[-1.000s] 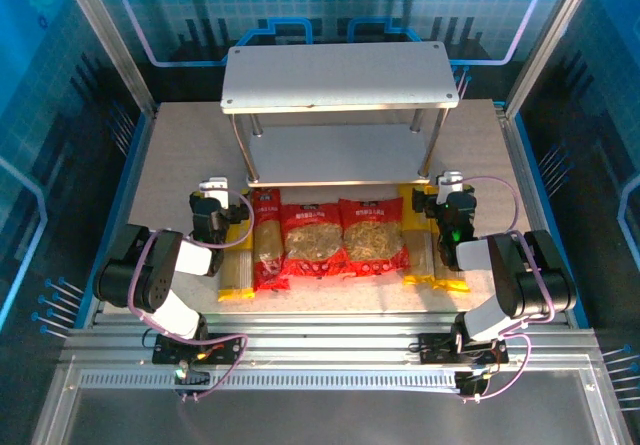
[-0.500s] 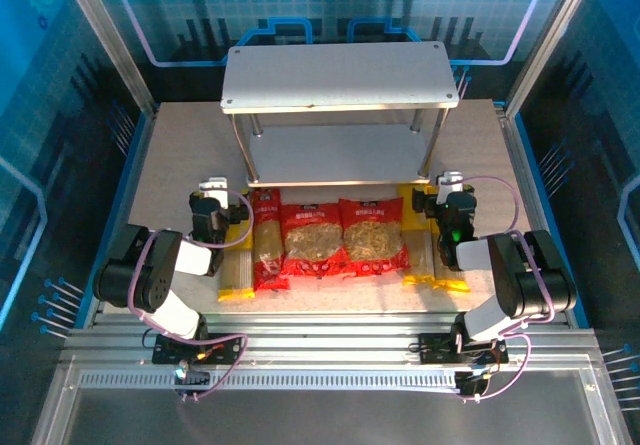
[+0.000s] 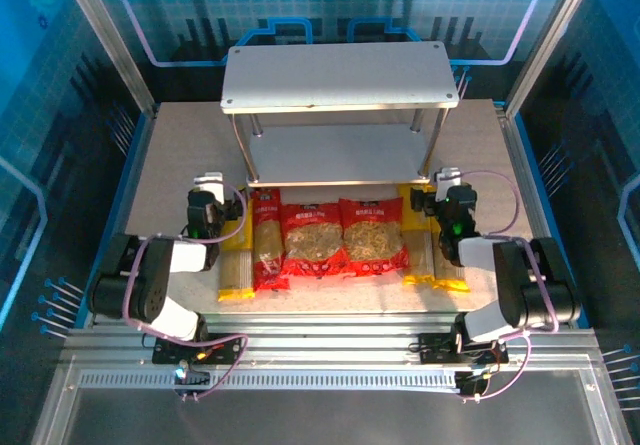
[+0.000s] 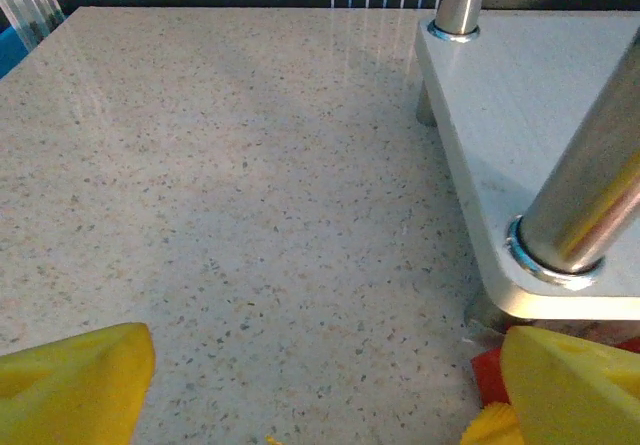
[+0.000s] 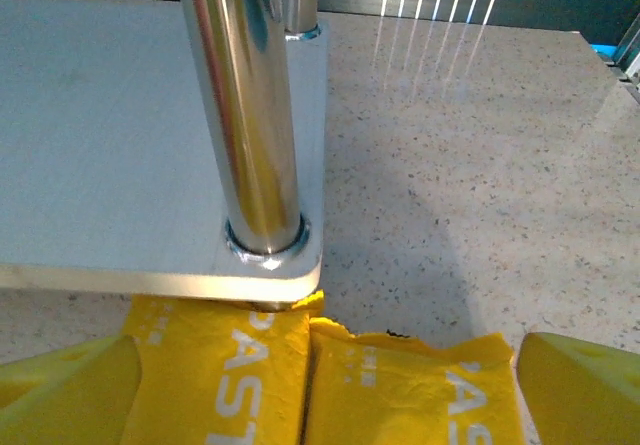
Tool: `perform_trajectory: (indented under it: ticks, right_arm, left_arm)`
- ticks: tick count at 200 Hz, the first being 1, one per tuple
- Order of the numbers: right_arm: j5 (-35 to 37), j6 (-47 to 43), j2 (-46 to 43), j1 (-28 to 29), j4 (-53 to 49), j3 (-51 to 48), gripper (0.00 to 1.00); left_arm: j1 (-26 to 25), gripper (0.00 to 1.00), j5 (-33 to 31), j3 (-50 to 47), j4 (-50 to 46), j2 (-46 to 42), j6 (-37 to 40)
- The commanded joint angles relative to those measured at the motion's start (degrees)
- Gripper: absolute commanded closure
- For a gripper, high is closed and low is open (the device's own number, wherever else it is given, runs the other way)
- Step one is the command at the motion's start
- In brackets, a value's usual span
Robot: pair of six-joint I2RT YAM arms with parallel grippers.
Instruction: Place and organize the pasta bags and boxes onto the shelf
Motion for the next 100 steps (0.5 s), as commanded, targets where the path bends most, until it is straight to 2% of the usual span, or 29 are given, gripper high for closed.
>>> perform_trajectory:
  ticks: [1, 25, 57, 77, 100]
  right_arm:
    - [-2.41, -0.33, -8.46, -0.52, -12.82, 6.17, 0.06]
    - [-1.63, 4.39, -14.78, -0.13, -32.05, 13.92, 0.11]
    - [-1.4, 15.66, -17.68, 2.08, -60.36, 22.67, 0.17]
    - [-1.63, 21.15, -18.12, 4.91, -71.76, 23.89, 0.19]
    - [2.18, 25.02, -19.2, 9.7, -78.53, 22.24, 0.21]
  left_arm:
    - [-0.67, 0.13, -0.64, 5.26, -14.41, -9.87, -1.57]
    - [-2.5, 0.15, -2.23, 9.29, -28.11, -17.48, -9.39]
    - [-8.56, 0.16, -2.98, 13.92, -44.82, -25.05, -17.59]
    - [-12.77, 0.15, -1.58, 15.28, -52.83, -28.94, -22.52]
    - [-16.94, 0.15, -2.21, 15.5, -59.54, -32.42, -25.03]
